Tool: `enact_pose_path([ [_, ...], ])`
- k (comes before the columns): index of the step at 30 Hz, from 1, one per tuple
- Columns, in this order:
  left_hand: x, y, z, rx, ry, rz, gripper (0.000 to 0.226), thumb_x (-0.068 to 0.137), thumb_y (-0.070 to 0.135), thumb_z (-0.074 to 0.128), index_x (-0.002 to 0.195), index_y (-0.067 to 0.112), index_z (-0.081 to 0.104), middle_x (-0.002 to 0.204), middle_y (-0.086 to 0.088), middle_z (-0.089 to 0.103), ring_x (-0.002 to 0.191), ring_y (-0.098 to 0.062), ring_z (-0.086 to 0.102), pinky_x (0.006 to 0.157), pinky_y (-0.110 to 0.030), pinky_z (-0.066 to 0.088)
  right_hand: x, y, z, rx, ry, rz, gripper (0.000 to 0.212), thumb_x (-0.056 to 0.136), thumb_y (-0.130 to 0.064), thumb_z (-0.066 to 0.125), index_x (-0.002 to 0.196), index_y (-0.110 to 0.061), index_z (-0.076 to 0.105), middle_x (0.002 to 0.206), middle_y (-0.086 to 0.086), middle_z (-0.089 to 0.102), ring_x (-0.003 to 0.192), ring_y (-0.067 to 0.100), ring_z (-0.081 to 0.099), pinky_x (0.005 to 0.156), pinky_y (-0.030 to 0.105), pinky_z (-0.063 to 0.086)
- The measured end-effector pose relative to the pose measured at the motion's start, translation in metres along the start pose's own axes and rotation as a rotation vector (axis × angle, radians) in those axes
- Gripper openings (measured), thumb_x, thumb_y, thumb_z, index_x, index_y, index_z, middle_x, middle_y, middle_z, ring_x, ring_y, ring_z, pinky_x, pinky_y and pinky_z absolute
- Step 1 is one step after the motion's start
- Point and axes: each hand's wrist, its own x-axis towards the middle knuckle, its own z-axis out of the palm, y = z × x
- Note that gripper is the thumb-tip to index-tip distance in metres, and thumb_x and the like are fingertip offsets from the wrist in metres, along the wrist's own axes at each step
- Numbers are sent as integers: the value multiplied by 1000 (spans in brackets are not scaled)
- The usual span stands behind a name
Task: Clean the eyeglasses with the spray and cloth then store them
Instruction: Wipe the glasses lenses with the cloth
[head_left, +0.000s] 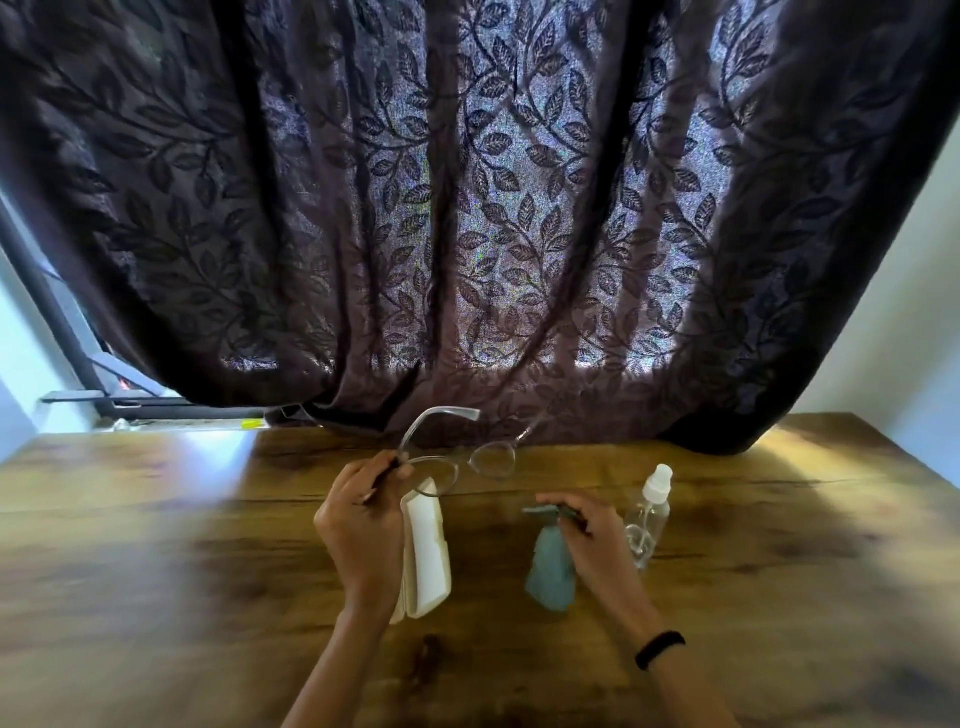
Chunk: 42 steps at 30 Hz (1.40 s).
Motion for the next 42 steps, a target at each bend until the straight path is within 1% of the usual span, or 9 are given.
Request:
enact_pose_path([
  [5, -1, 0, 2, -23, -20, -36, 23, 72, -5, 70, 88, 11, 70, 79, 13, 64, 73, 12, 60, 66, -1, 43, 5, 15, -5, -418, -313, 97, 34, 81, -1, 55, 111, -16, 61, 115, 4, 63, 105, 24, 55, 94, 40, 43],
  [13, -5, -4, 1, -177, -101, -244, 39, 77, 2, 68, 75, 41, 68, 79, 13, 70, 73, 2, 64, 66, -12, 49, 23, -28, -25, 479, -23, 115, 22, 85, -10, 59, 100, -25, 66, 98, 8, 67, 82, 12, 60, 69, 19, 52],
  [18, -7, -5, 0, -260, -211, -369, 20, 79, 10, 67, 87, 27, 72, 85, 0, 74, 82, -16, 69, 79, -37, 54, 29, -41, -25, 420, 61, -1, 24, 86, -6, 58, 80, -27, 67, 84, 0, 69, 78, 15, 62, 67, 25, 53],
  [21, -8, -7, 1, -226, -310, -392, 22, 81, 25, 64, 100, 15, 70, 94, -8, 73, 89, -18, 68, 83, -43, 55, 31, -48, -28, 239, 105, -103, 10, 88, -11, 56, 89, -16, 65, 80, -5, 65, 68, 3, 59, 64, 19, 50],
  [25, -11, 6, 2, -81, -165, -188, 23, 80, 22, 69, 90, 42, 62, 86, 17, 67, 77, 3, 65, 64, -4, 45, 28, -67, -33, -37, 263, -342, 11, 88, -10, 56, 96, -8, 63, 88, 1, 63, 77, 8, 60, 68, 16, 49],
  [29, -10, 23, 5, 17, -7, 32, 45, 77, 8, 71, 116, 23, 54, 89, 12, 54, 70, -10, 60, 60, -10, 48, 23, -80, -36, -170, 332, -442, 17, 89, -8, 54, 101, 1, 62, 92, 12, 64, 84, 23, 61, 73, 36, 53],
  [34, -8, 43, 12, 10, 125, 127, 76, 78, 6, 69, 140, 3, 25, 120, -11, 33, 100, 9, 44, 84, -10, 42, 19, -83, -35, -259, 332, -450, 15, 88, -8, 56, 99, -2, 63, 91, 10, 64, 86, 22, 57, 74, 31, 49],
  [39, -7, 51, 19, 60, -310, 434, 35, 86, 12, 60, 120, 13, 56, 120, 0, 53, 103, -20, 57, 79, -41, 54, 14, -86, -29, -439, 257, -499, 15, 86, -10, 59, 97, -5, 67, 89, 8, 61, 84, 20, 50, 62, 26, 43],
  [42, -5, 59, 27, 139, -508, 489, 40, 80, 7, 61, 119, 14, 57, 117, -3, 63, 105, -15, 58, 82, -35, 54, 7, -88, -25, -504, 214, -526, 12, 83, -4, 59, 93, -4, 66, 87, 9, 59, 81, 23, 49, 52, 33, 48],
])
